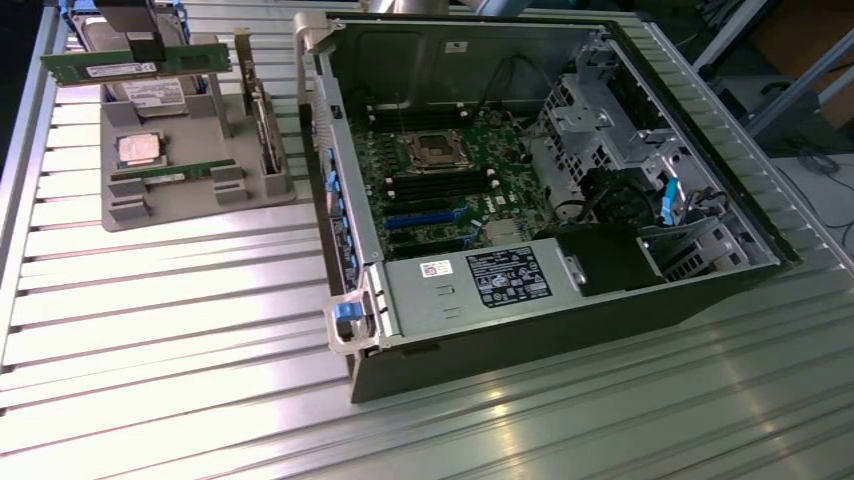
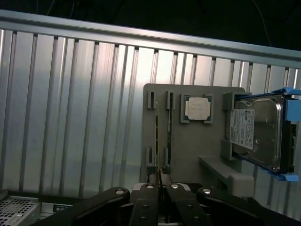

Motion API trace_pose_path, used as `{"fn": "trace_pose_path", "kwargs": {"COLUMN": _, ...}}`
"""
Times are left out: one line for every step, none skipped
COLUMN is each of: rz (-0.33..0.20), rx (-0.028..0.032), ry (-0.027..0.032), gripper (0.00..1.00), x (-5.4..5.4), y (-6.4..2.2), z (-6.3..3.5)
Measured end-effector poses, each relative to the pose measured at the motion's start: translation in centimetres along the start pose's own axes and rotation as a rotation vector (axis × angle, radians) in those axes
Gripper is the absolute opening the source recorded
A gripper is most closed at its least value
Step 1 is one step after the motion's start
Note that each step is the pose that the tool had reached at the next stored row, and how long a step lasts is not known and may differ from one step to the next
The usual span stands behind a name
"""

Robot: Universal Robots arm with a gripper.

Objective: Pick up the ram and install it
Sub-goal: 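Pick up the ram and move it above insertion slot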

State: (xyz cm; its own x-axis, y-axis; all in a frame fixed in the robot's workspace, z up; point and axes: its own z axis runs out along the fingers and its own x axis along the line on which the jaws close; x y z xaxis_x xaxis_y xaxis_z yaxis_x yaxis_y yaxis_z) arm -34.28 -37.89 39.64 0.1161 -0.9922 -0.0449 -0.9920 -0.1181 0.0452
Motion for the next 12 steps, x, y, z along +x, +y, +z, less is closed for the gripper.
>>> {"fn": "trace_pose_path", "kwargs": {"rz": 0.0, "rx": 0.0, "ry": 0.0002, "gripper": 0.12, "x": 0.0, "y": -0.1, "z": -0.01}}
{"fn": "trace_pose_path", "kwargs": {"rz": 0.0, "rx": 0.0, "ry": 0.0006, "gripper": 0.12, "x": 0.0, "y": -0.23, "z": -0.01}}
{"fn": "trace_pose_path", "kwargs": {"rz": 0.0, "rx": -0.0001, "ry": 0.0012, "gripper": 0.12, "x": 0.0, "y": -0.39, "z": -0.02}}
{"fn": "trace_pose_path", "kwargs": {"rz": 0.0, "rx": -0.0002, "ry": 0.0019, "gripper": 0.12, "x": 0.1, "y": -0.55, "z": -0.03}}
{"fn": "trace_pose_path", "kwargs": {"rz": 0.0, "rx": -0.0003, "ry": 0.0026, "gripper": 0.12, "x": 0.1, "y": -0.71, "z": -0.03}}
{"fn": "trace_pose_path", "kwargs": {"rz": 0.0, "rx": -0.0004, "ry": 0.0034, "gripper": 0.12, "x": 0.1, "y": -0.85, "z": -0.04}}
{"fn": "trace_pose_path", "kwargs": {"rz": 0.0, "rx": -0.0005, "ry": 0.0039, "gripper": 0.12, "x": 0.1, "y": -0.95, "z": -0.05}}
{"fn": "trace_pose_path", "kwargs": {"rz": 0.0, "rx": -0.0006, "ry": 0.0046, "gripper": 0.12, "x": 0.1, "y": -1.11, "z": -0.06}}
{"fn": "trace_pose_path", "kwargs": {"rz": 0.0, "rx": -0.0005, "ry": 0.0051, "gripper": 0.12, "x": 0.1, "y": -1.22, "z": -0.06}}
{"fn": "trace_pose_path", "kwargs": {"rz": 0.0, "rx": -0.0007, "ry": 0.0058, "gripper": 0.12, "x": 0.2, "y": -1.52, "z": -0.08}}
{"fn": "trace_pose_path", "kwargs": {"rz": 0.0, "rx": -0.0007, "ry": 0.0059, "gripper": 0.12, "x": 0.2, "y": -1.61, "z": -0.08}}
{"fn": "trace_pose_path", "kwargs": {"rz": 0.0, "rx": -0.0007, "ry": 0.0061, "gripper": 0.12, "x": 0.2, "y": -1.72, "z": -0.09}}
